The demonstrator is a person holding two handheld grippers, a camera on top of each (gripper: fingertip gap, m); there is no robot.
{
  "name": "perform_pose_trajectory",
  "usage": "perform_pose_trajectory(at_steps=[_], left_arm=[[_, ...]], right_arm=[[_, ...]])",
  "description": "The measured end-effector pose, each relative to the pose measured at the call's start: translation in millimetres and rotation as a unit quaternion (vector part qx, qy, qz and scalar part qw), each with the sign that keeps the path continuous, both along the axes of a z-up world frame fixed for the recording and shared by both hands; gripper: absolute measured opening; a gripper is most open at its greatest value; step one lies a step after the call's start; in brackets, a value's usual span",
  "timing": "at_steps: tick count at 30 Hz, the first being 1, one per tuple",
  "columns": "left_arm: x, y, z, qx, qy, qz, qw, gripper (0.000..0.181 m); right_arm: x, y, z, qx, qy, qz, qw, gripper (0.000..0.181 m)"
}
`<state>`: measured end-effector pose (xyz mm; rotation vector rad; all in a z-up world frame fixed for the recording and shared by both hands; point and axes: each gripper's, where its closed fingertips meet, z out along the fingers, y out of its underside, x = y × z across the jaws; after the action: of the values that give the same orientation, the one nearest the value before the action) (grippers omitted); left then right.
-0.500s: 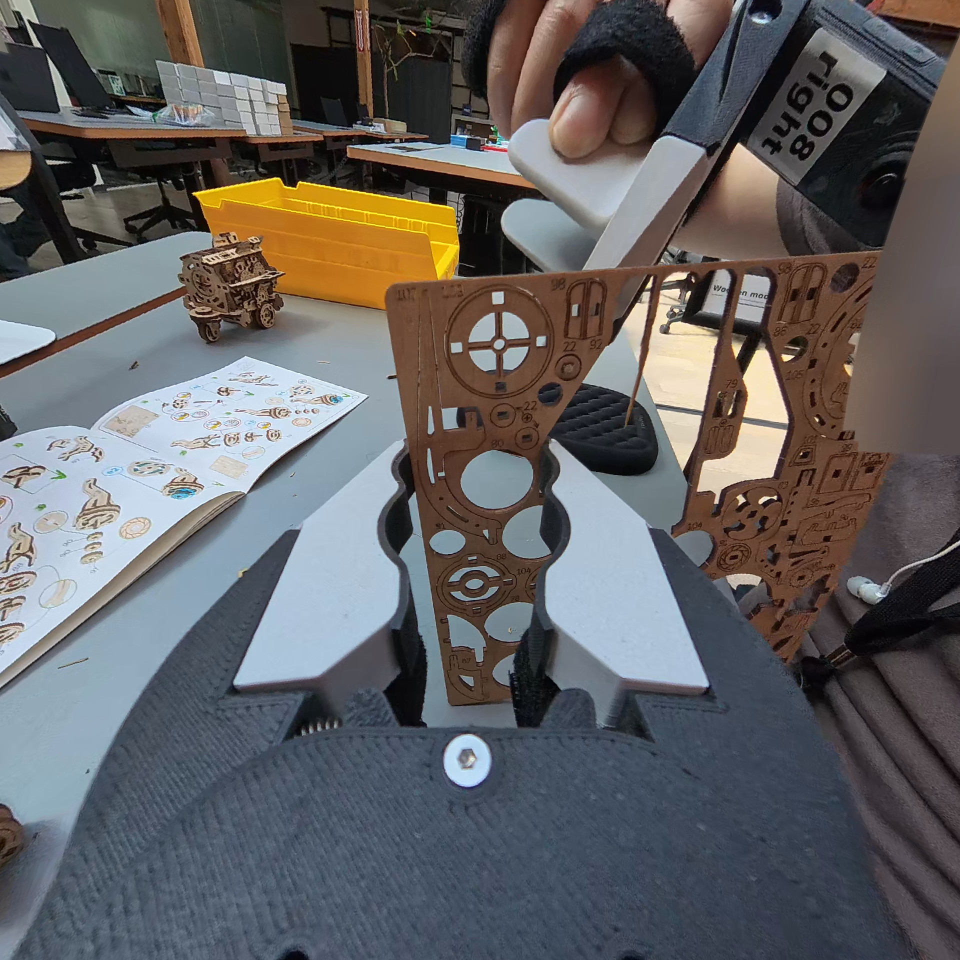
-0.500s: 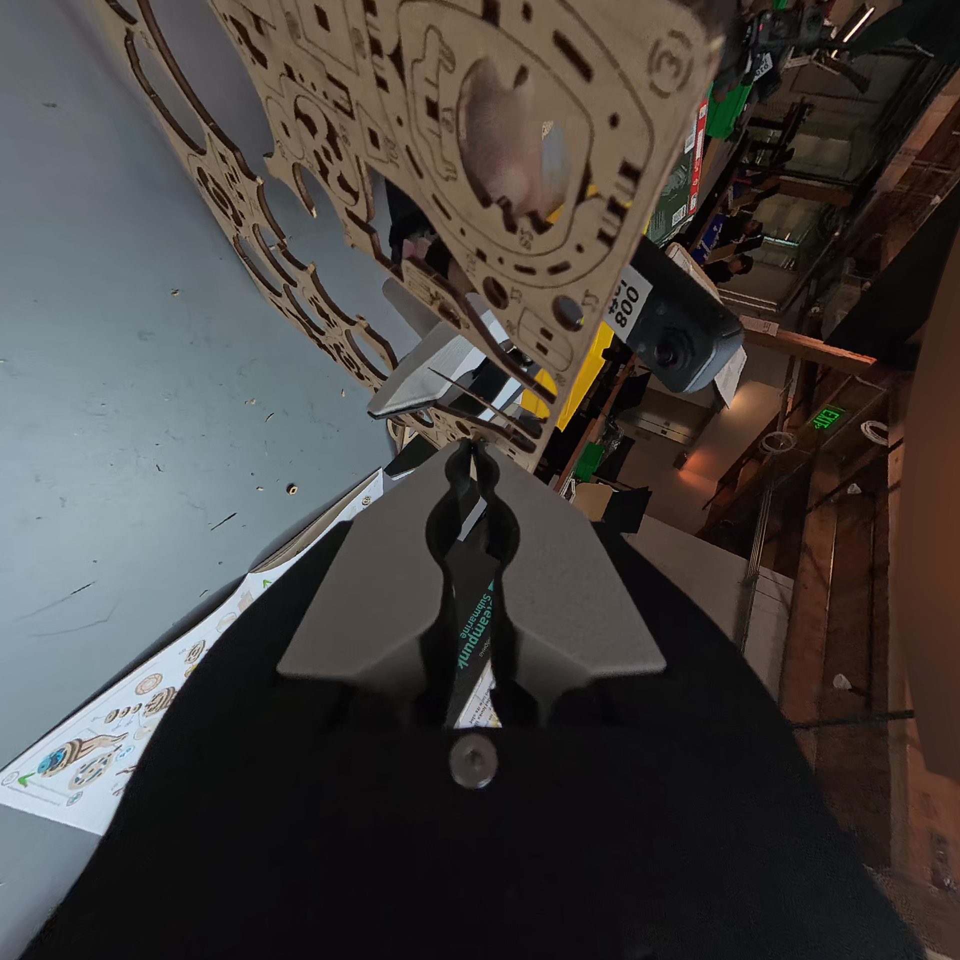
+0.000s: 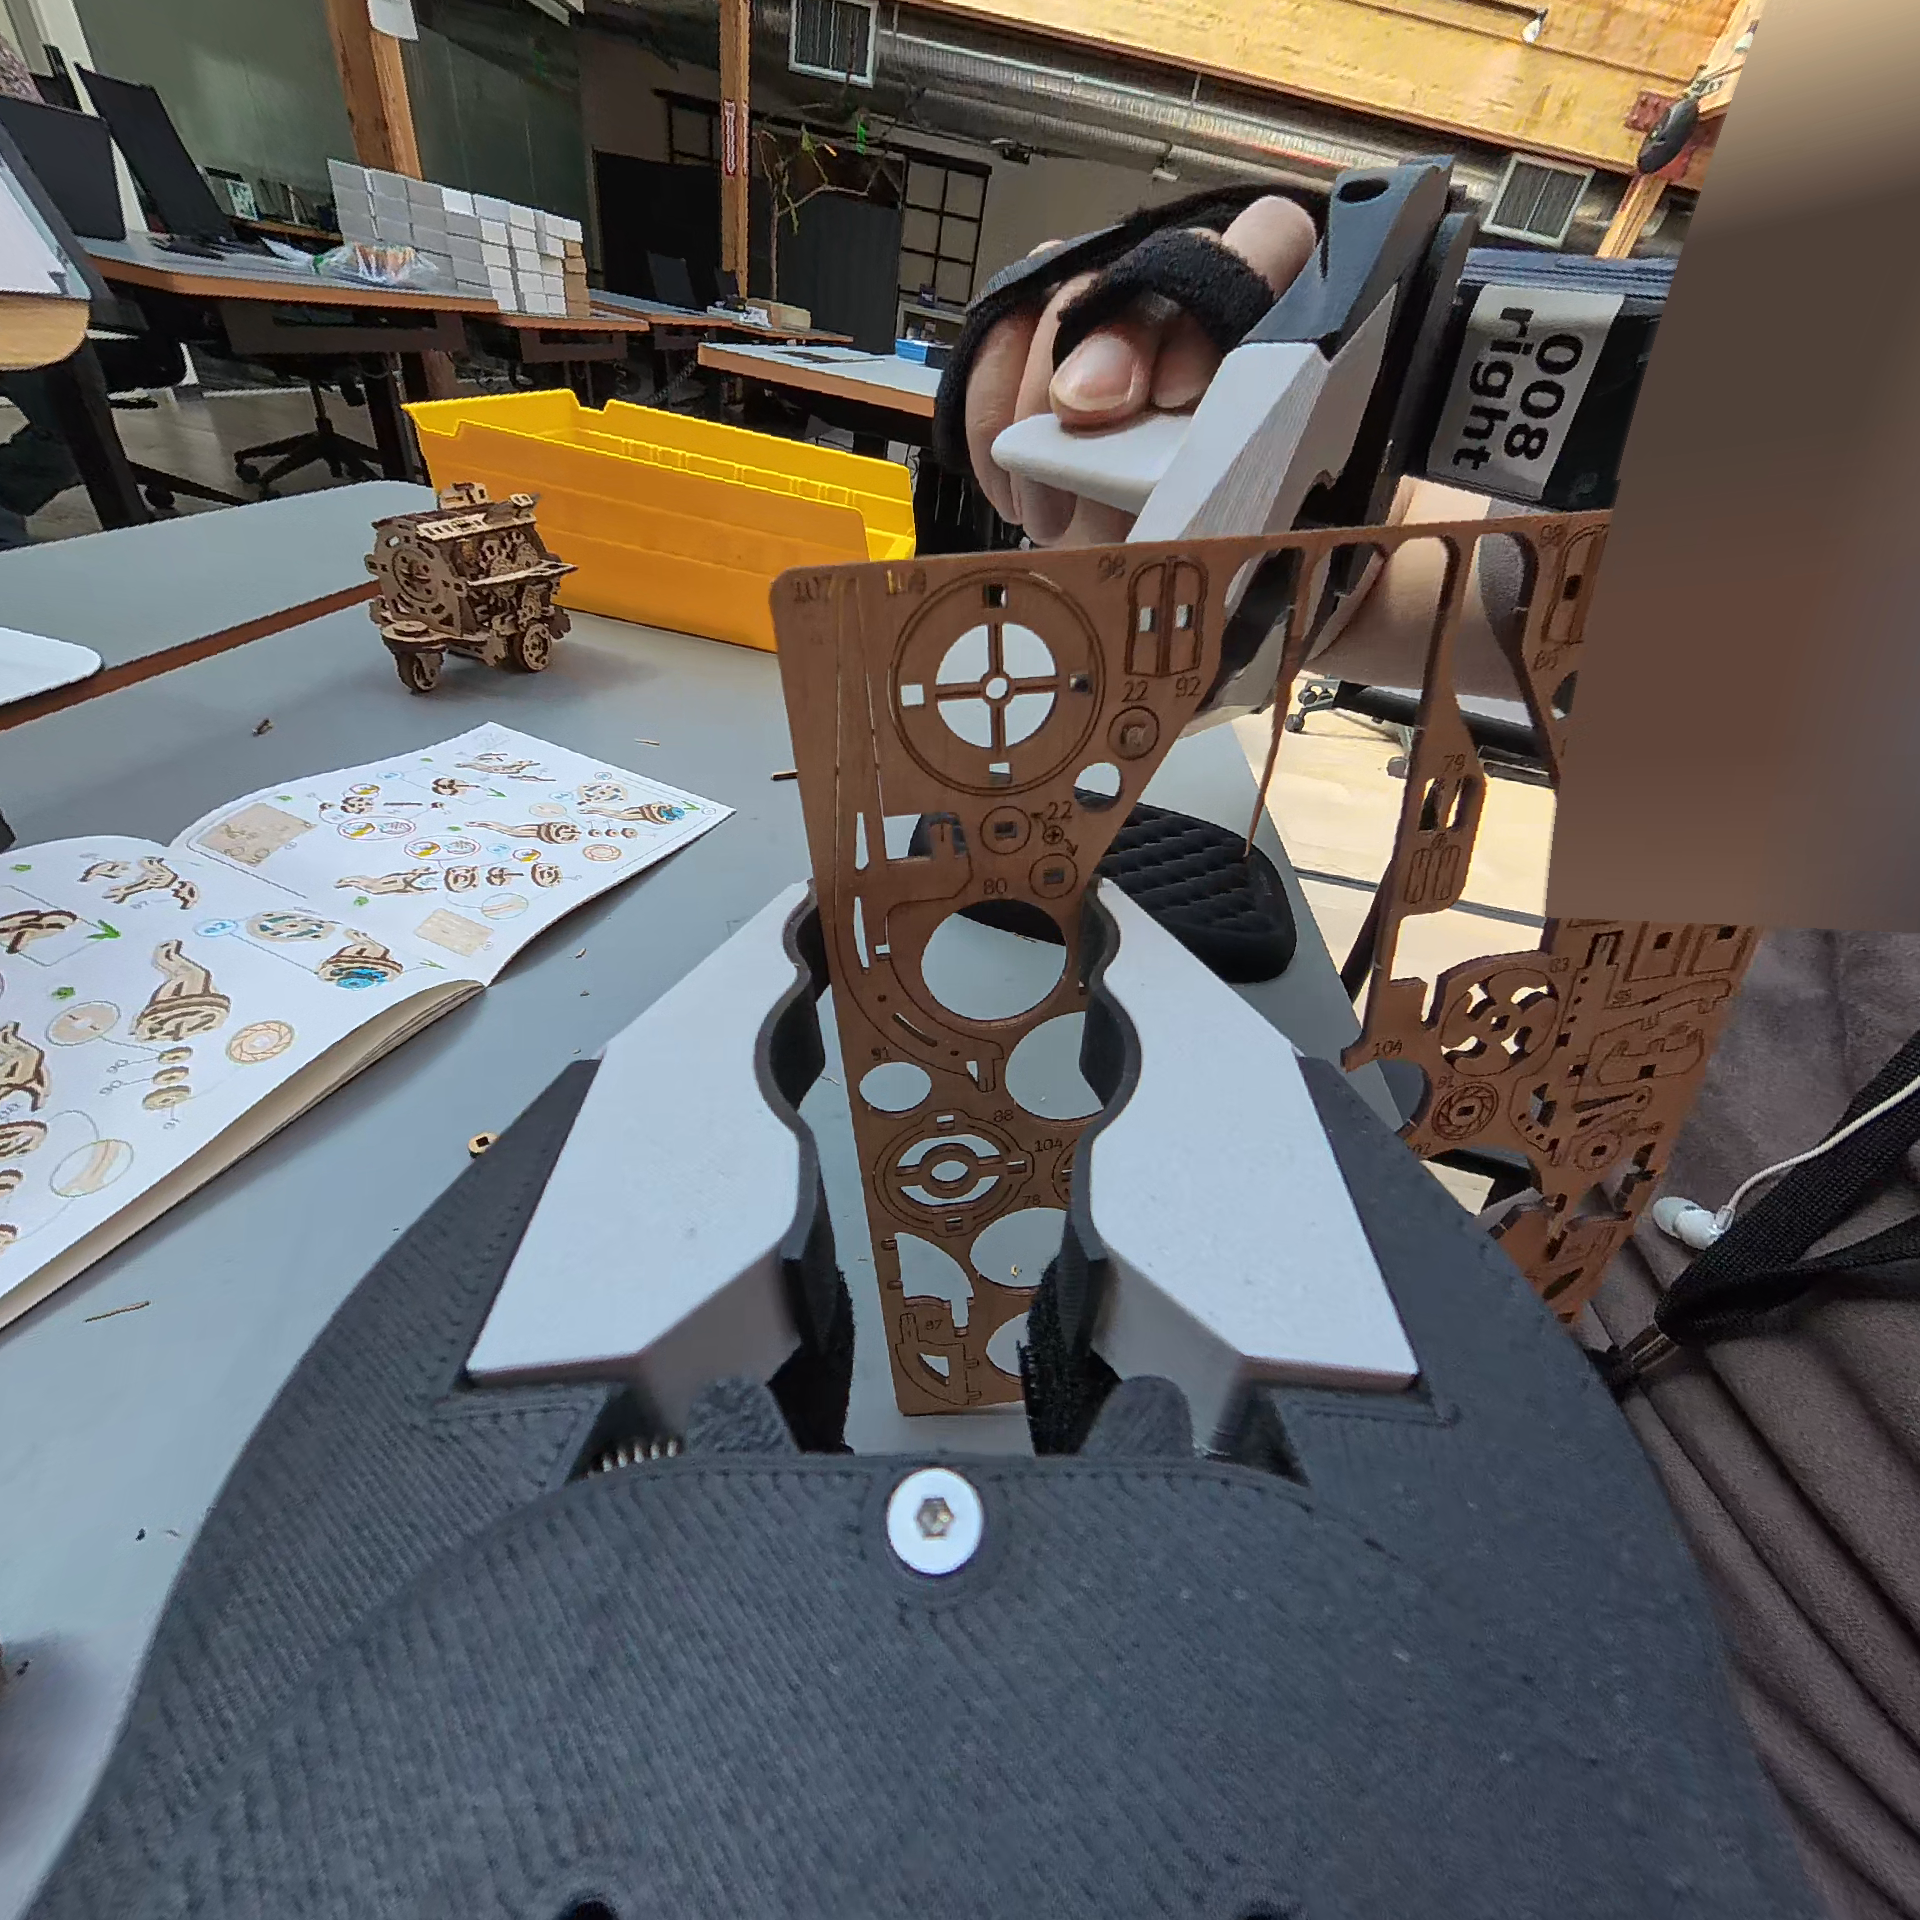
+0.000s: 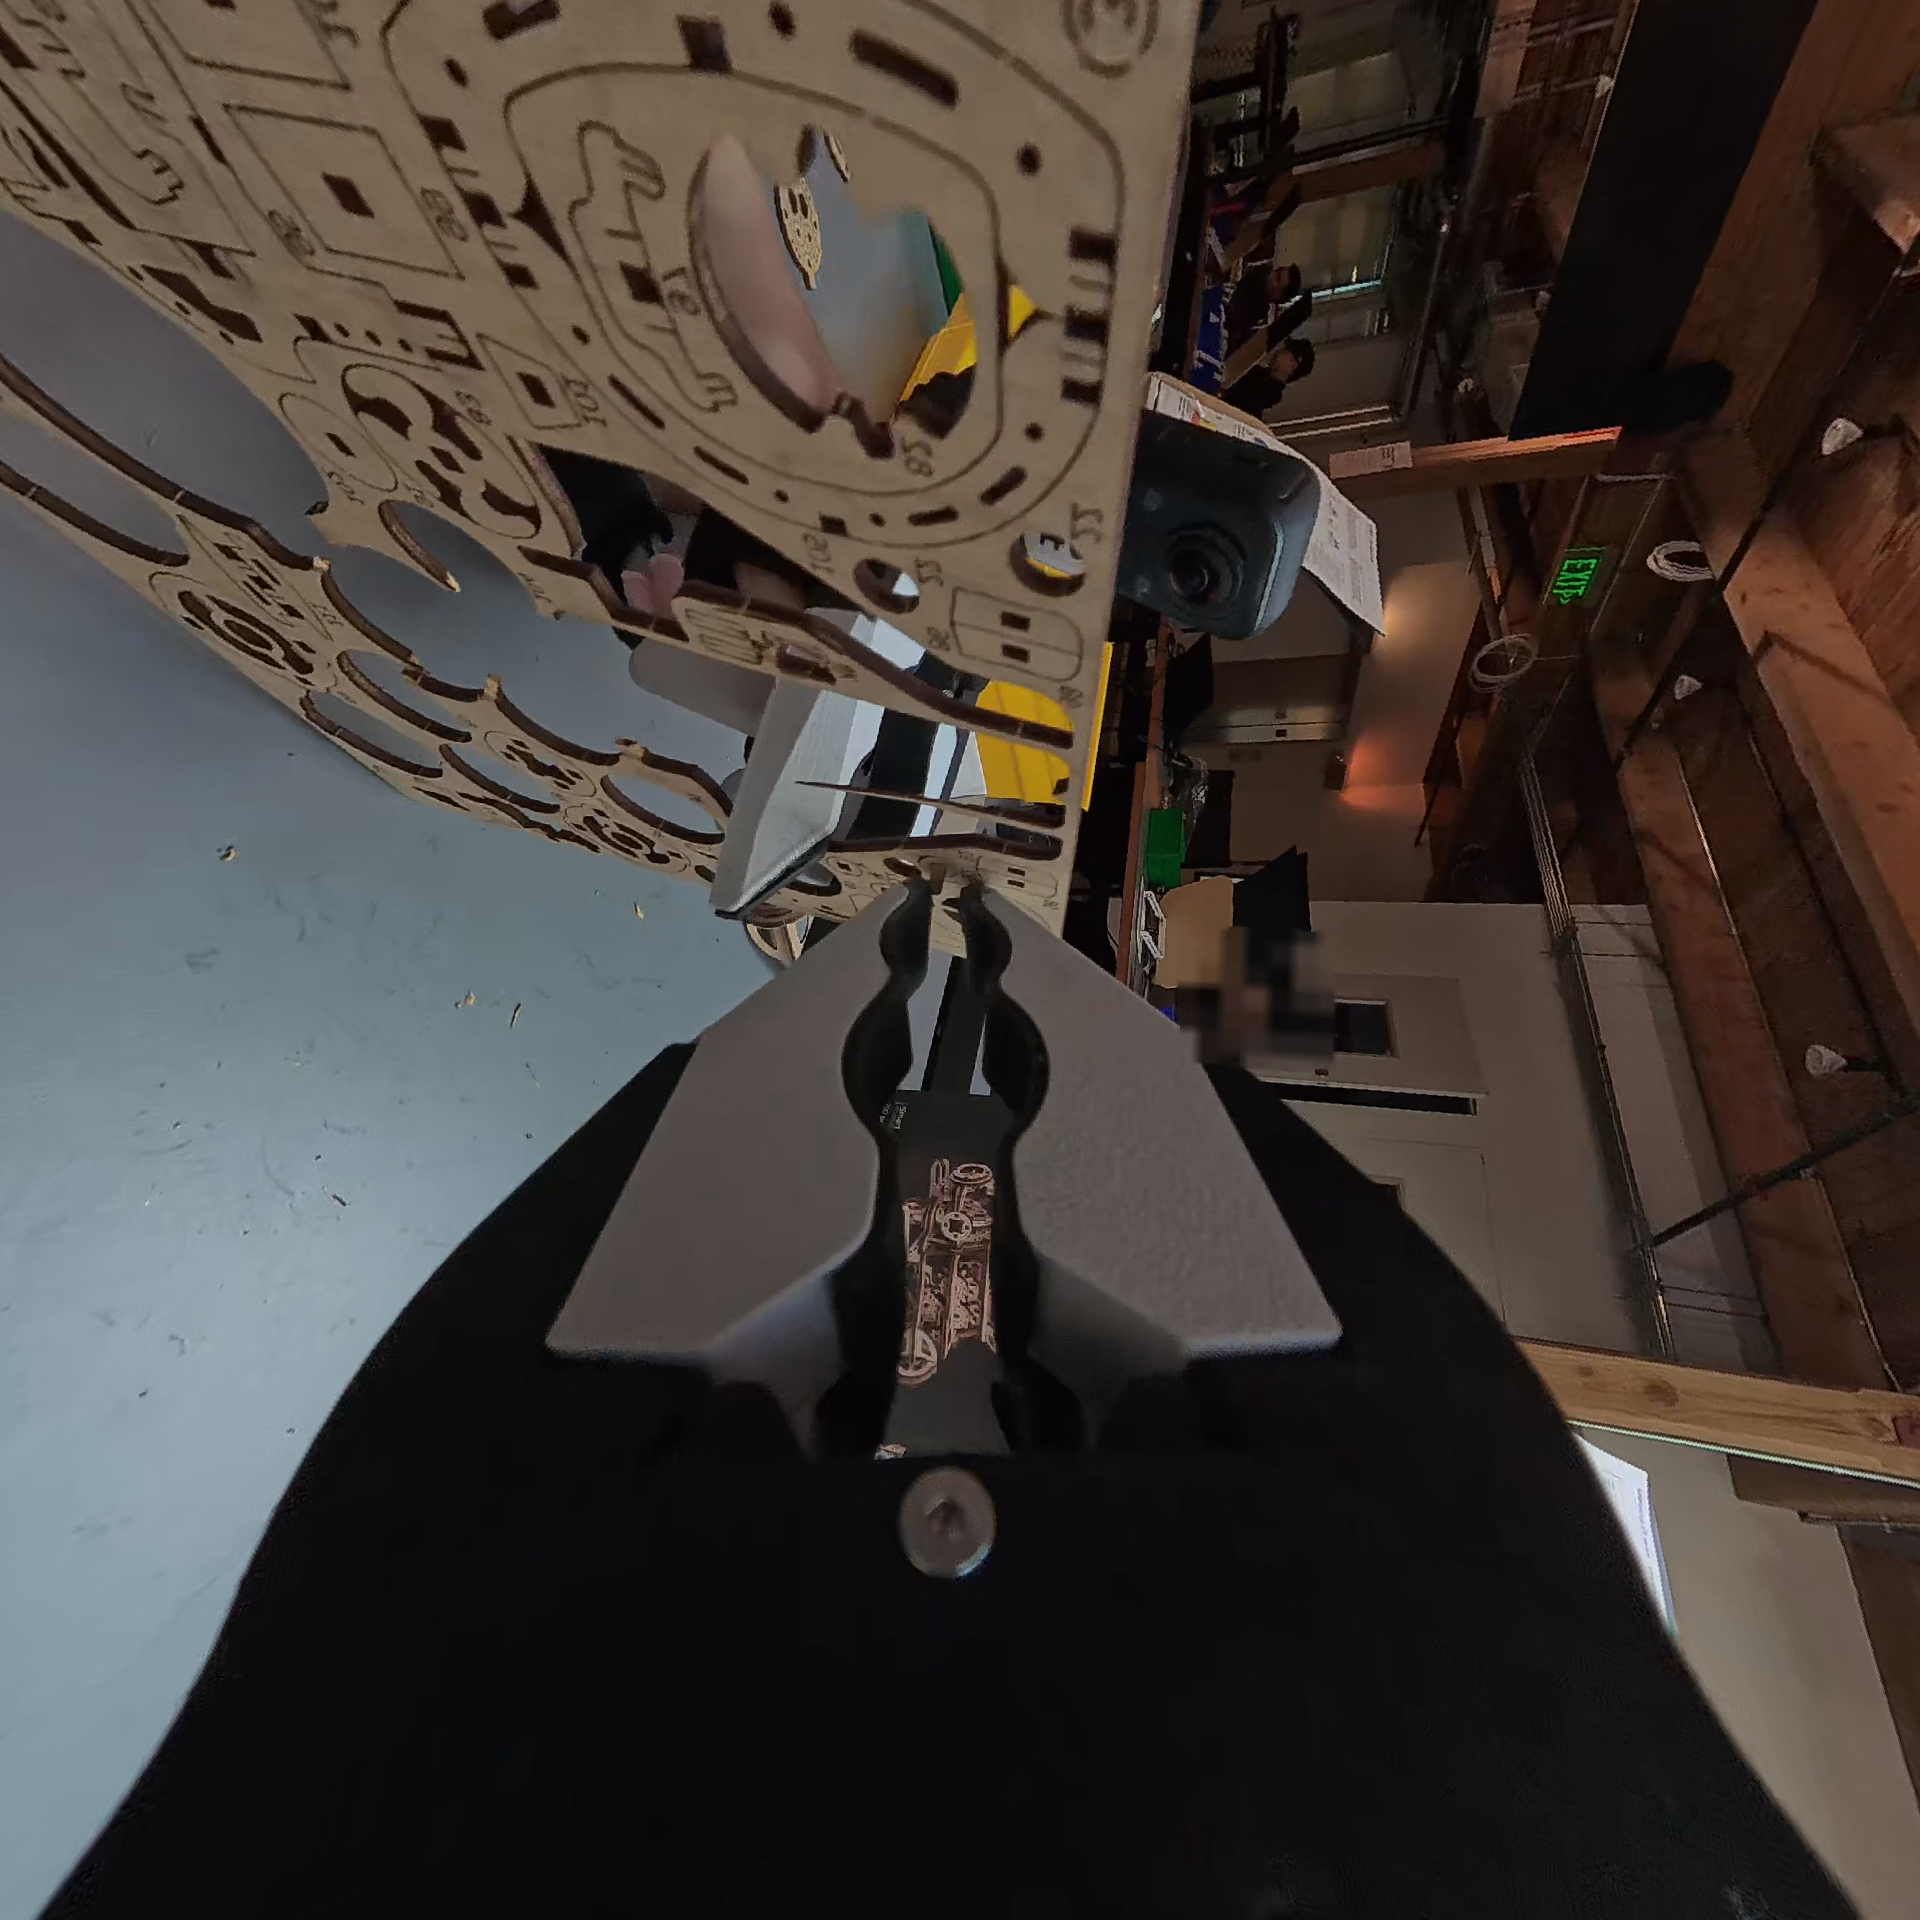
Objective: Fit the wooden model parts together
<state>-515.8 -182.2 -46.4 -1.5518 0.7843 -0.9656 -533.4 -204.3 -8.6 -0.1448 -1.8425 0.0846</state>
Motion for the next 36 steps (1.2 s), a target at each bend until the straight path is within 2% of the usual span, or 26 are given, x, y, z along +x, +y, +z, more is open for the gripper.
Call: perform_pose_trajectory(at_steps=[10, 16, 21, 26, 36], left_arm=[[-3, 0, 1, 0.001, -0.014, 0.000, 1.000, 0.047], [-5, 1, 2, -0.002, -0.022, 0.002, 1.000, 0.047], [-4, 1, 1, 0.000, -0.019, 0.001, 1.000, 0.047], [-3, 0, 1, 0.001, -0.017, 0.002, 1.000, 0.047], [-2, 1, 1, 0.003, -0.014, 0.003, 1.000, 0.047]], right_arm=[[-1, 3, -3, -0.042, 0.029, -0.021, 0.998, 0.021], [2, 1, 7, -0.052, 0.060, -0.021, 0.997, 0.043], [1, -5, 4, 0.005, 0.027, -0.006, 1.000, 0.042], [1, -3, 2, 0.066, -0.006, -0.015, 0.998, 0.031], [3, -7, 3, 0.103, -0.044, -0.024, 0.993, 0.027]])
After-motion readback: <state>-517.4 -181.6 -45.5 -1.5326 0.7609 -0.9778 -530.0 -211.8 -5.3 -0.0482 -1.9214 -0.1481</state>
